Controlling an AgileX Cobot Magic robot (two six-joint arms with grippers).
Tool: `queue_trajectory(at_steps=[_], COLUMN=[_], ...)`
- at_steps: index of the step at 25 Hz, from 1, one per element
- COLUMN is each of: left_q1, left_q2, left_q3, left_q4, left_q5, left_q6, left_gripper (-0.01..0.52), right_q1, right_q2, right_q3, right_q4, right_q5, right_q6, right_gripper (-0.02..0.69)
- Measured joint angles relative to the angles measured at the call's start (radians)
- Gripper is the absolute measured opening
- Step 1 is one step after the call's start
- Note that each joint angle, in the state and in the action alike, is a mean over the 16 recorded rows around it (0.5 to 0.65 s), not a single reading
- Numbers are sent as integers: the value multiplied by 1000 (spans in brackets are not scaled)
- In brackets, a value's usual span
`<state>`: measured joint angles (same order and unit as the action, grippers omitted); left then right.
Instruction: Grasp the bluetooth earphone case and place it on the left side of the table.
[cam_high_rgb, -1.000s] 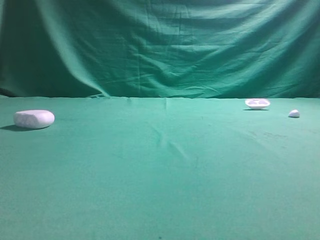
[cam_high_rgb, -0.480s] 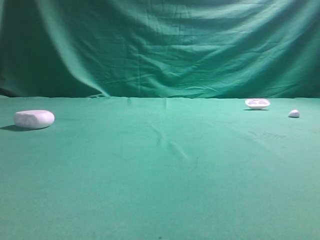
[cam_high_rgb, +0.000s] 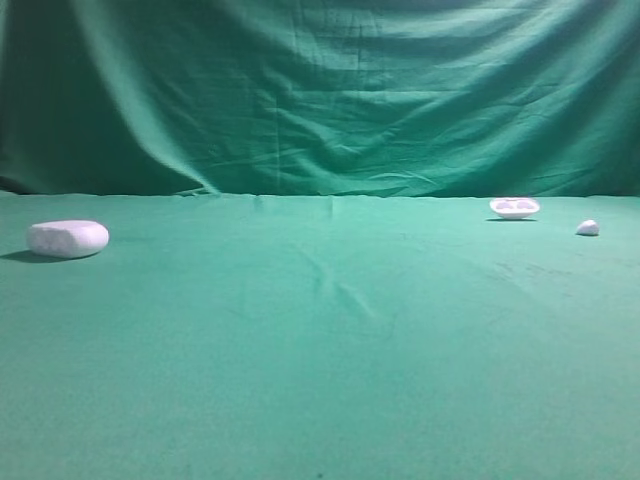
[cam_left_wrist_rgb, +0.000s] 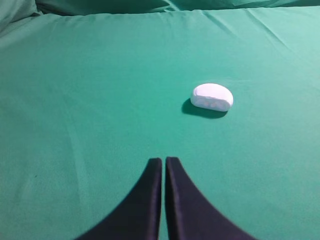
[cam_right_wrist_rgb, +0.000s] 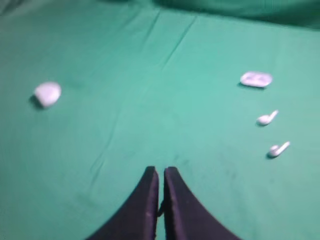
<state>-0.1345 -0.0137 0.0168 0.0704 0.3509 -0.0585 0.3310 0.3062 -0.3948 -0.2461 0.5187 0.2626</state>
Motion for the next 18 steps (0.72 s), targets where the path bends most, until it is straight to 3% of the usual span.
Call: queue_trajectory(at_steps=[9,18], left_q1=[0,0], left_q2=[0,0], left_q3=[0,0], left_q4=[0,0], left_q5=[0,0], left_q6=[0,0], left_gripper=[0,0], right_q1=[-195,-250], right_q2=[-200,-302], right_q3=[177,290], right_q4=[19,47], right_q5=[-60,-64], right_q6=[-1,-1], right_gripper=[0,0])
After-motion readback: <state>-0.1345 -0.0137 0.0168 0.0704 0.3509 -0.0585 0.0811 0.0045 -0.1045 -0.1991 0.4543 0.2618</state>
